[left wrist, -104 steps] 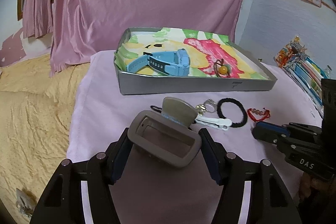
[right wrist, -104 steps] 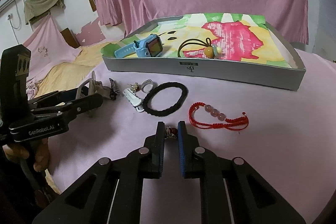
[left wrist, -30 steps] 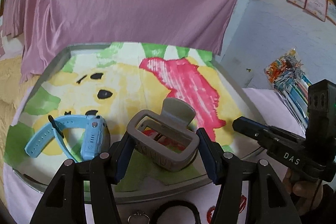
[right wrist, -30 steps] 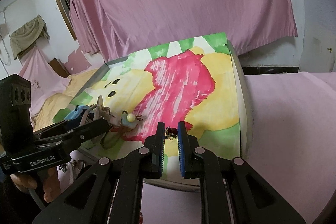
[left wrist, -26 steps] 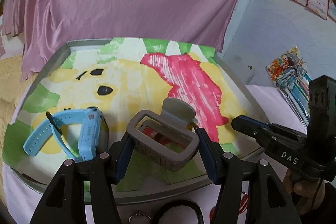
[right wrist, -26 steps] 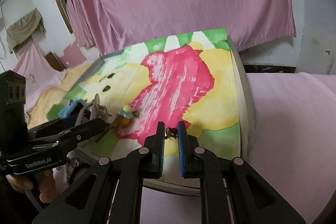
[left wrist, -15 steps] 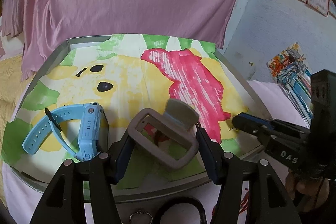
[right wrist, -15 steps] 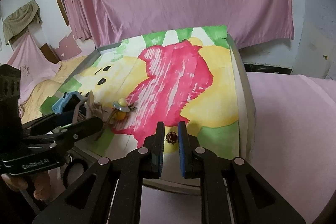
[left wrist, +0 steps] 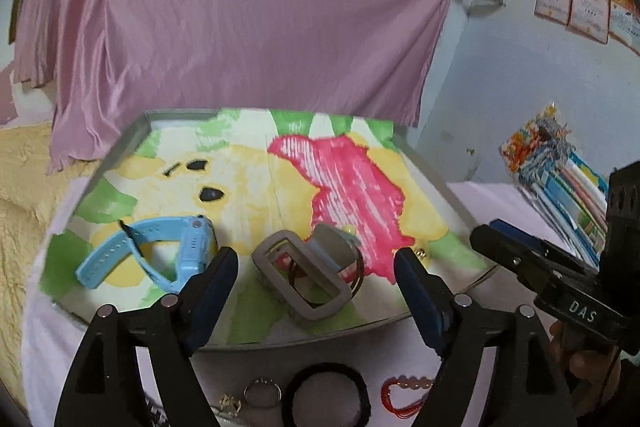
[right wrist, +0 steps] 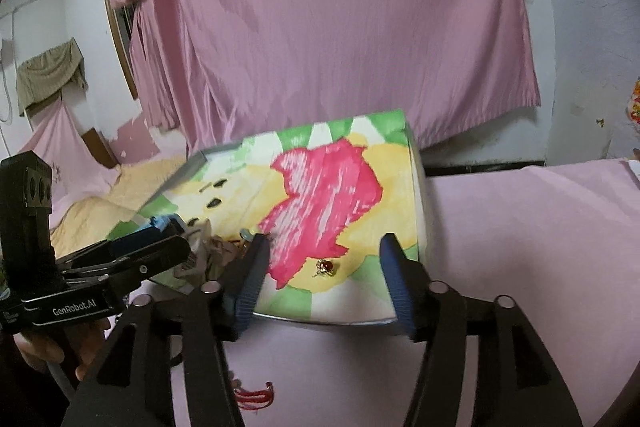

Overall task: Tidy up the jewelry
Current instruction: 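Withdraw both tools from the tray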

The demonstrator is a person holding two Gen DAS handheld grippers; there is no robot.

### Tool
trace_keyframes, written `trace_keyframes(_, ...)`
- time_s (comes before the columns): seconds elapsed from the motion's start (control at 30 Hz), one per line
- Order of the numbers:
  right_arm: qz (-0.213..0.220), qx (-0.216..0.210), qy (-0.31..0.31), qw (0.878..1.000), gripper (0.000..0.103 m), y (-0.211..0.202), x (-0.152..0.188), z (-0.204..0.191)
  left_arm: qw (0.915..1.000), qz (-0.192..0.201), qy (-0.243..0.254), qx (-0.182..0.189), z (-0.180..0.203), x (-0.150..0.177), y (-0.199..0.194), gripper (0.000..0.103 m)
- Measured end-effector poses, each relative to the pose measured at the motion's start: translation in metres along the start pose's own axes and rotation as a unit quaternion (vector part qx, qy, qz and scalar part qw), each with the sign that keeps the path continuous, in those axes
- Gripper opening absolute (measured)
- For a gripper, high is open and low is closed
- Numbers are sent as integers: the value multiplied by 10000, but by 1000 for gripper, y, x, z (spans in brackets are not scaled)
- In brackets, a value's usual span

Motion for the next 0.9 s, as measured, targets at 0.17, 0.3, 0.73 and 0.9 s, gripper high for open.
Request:
trace_keyframes(0.17,365,99,59,9993,82,-26,3,-2,9994,325,-71,-81,-3,3,-23,90)
trace_keyframes(0.3,615,204,-4,9979,93,-45,8,-8,9976,671,-117,-124,-6,8,-45,98)
trace_keyframes(0.73,1219,351,-411,9911,98,-97,32,-44,9848,1685,-12,-416,-24,39,-118,103)
trace_keyframes(0.9,1339,359,-563,9888,99,-112,42,-58,9812,1869,43,-485,-31,50,-135,103)
Point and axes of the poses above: each gripper's, at about its wrist camera, not at the fingertips, and y roughly the way its jaws point, z to its right, x to its underside, the point moved 4 cm from there along y, roughly the way its jaws point, and after that the axes turned 12 degrees about -y, right-handed, at the moved point
